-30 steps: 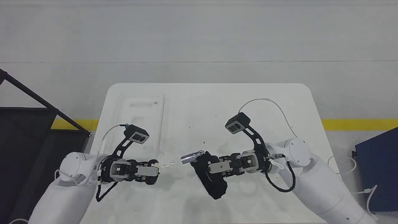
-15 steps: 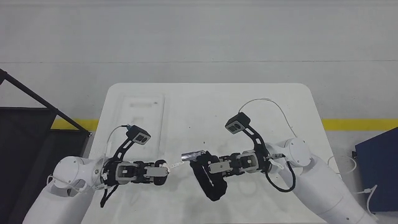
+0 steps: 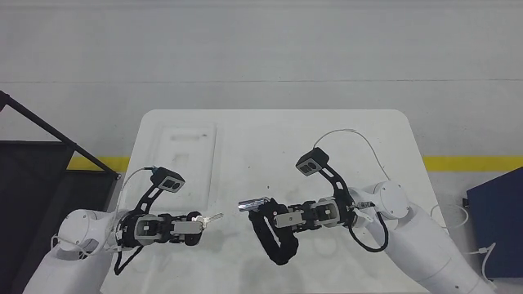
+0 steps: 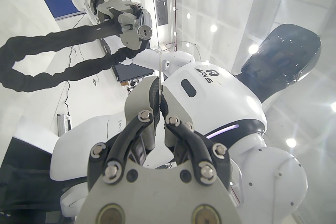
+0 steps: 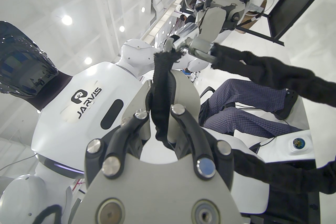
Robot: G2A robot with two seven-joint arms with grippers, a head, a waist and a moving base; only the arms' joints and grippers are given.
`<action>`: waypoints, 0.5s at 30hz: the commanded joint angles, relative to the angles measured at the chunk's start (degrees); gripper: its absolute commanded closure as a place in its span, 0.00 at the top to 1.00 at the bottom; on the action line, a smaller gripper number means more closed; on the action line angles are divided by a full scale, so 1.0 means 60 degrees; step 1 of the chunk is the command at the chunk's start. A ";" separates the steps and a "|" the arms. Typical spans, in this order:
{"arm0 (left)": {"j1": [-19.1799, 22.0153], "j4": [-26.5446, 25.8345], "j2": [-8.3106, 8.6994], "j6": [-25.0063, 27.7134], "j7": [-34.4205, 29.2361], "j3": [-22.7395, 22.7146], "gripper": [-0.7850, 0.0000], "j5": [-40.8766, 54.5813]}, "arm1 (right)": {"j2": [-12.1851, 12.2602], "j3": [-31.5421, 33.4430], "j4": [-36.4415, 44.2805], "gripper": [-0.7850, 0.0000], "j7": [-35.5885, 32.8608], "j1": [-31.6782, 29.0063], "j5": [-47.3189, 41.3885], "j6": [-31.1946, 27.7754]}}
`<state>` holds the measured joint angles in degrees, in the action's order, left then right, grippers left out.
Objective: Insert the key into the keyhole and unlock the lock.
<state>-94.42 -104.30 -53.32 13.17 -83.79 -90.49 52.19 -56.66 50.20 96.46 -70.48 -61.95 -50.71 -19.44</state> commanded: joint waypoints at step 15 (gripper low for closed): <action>0.0726 0.0208 0.0034 -0.0969 0.0007 0.0130 0.00 -0.0524 | 0.0000 0.0000 0.0000 0.00 0.0000 0.0000 0.0000 0.0000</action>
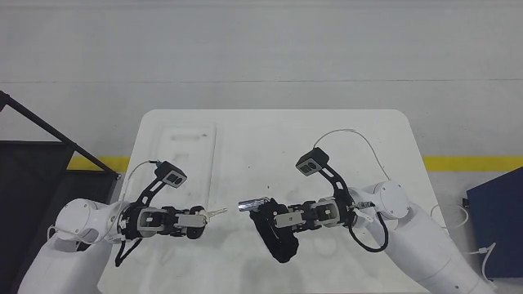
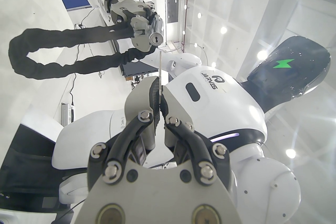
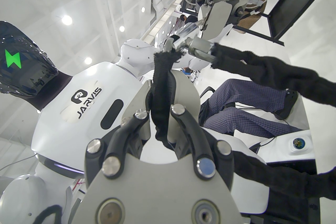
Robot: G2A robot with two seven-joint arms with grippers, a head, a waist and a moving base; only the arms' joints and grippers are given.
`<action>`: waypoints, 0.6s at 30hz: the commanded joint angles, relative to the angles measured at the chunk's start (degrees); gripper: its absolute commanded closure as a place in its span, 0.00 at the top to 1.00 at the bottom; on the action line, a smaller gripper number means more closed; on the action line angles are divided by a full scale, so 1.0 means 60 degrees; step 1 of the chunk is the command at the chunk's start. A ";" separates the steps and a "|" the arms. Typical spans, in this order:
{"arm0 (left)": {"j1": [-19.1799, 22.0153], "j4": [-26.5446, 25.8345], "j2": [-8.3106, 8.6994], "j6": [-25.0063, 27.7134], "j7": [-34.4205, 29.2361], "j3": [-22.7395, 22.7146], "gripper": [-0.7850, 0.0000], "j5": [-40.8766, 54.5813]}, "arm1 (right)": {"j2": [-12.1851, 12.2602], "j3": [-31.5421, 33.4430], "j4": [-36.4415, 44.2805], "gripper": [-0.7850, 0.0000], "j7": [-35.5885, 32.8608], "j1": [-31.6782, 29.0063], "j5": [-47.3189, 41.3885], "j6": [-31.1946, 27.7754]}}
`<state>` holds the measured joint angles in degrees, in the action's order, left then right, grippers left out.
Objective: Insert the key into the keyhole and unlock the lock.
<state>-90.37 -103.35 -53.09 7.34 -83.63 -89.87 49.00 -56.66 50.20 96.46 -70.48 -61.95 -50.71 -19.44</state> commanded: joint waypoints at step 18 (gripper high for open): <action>0.0886 0.0522 -0.0051 -0.0207 -0.0234 0.0594 0.00 -0.0115 | 0.0000 0.0000 0.0000 0.00 0.0000 0.0000 0.0000 0.0000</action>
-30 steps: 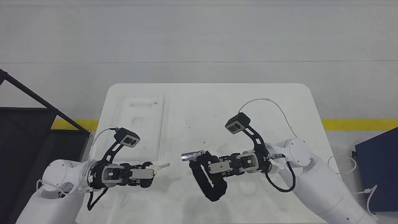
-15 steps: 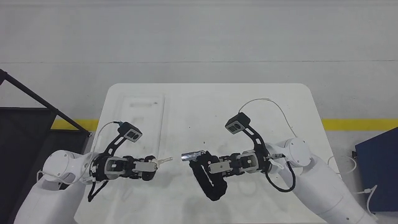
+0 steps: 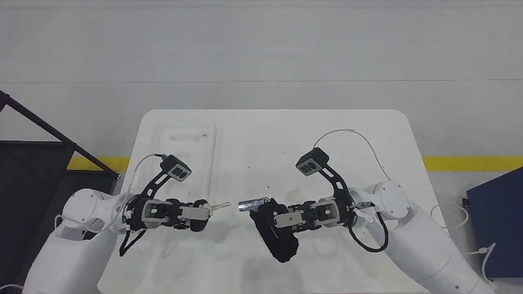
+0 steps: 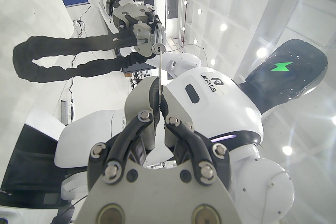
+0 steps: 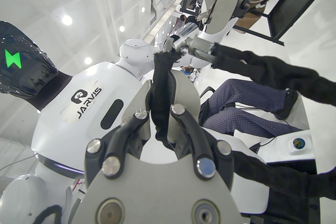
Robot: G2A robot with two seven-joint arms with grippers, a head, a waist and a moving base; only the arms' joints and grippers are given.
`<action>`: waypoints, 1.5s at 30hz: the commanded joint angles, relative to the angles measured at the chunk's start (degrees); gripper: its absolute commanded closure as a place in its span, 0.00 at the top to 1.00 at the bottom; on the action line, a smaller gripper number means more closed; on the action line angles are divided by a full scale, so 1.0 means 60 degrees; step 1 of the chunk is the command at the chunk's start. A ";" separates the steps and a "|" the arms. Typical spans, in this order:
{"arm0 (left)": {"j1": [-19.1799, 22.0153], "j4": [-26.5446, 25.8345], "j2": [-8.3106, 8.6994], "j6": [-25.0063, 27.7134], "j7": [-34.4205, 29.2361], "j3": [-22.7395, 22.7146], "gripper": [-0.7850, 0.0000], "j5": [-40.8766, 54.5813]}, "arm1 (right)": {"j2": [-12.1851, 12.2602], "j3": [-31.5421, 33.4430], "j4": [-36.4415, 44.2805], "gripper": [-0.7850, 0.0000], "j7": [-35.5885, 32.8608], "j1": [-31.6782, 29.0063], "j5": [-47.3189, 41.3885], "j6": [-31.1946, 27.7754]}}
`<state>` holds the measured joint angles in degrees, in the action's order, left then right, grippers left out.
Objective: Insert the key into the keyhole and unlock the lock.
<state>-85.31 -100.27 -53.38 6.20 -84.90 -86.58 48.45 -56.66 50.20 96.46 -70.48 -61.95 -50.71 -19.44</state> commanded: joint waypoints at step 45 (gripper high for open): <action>0.0234 -0.0429 -0.0017 -0.0179 0.0382 0.0333 0.00 -0.0326 | 0.0000 0.0000 0.0000 0.00 0.0000 0.0000 0.0000 0.0000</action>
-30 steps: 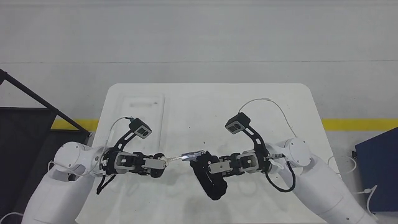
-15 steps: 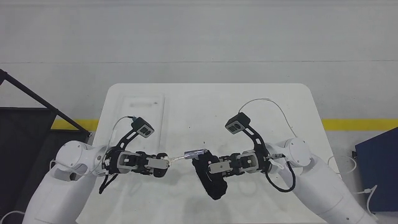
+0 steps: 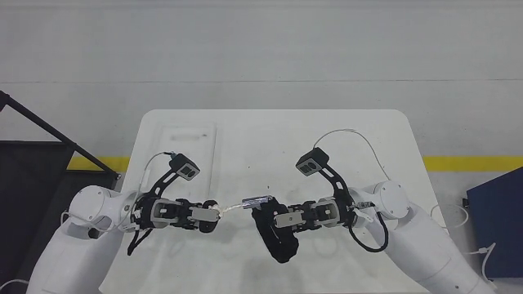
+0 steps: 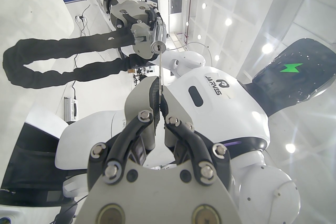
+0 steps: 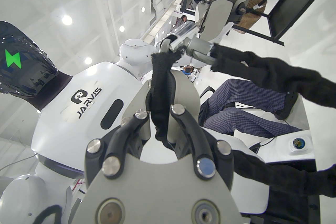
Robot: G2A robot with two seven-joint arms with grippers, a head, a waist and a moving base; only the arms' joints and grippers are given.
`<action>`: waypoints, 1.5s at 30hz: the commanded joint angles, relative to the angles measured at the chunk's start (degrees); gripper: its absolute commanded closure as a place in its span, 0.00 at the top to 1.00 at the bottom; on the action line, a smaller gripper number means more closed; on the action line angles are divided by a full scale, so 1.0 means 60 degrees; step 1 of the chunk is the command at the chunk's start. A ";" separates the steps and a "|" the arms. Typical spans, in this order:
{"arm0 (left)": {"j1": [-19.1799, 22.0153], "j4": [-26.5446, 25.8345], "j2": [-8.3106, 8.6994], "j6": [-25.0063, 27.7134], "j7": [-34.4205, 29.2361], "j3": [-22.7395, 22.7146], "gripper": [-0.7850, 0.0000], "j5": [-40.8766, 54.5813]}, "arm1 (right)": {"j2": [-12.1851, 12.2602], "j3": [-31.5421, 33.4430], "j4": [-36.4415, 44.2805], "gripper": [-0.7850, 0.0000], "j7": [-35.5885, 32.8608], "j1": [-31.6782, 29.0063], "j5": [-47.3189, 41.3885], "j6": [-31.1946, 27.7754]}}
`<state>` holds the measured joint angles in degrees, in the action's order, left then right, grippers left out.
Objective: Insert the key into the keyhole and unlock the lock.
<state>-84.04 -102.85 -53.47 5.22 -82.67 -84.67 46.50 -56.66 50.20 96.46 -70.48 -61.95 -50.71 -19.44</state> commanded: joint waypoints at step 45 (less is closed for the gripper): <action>0.0786 0.0351 -0.0047 -0.0206 -0.0035 0.0599 0.00 -0.0128 | 0.0000 0.0000 0.0000 0.00 0.0000 0.0000 0.0000 0.0000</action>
<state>-79.53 -100.77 -53.74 4.09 -82.88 -81.24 45.77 -56.66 50.20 96.46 -70.48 -61.95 -50.71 -19.44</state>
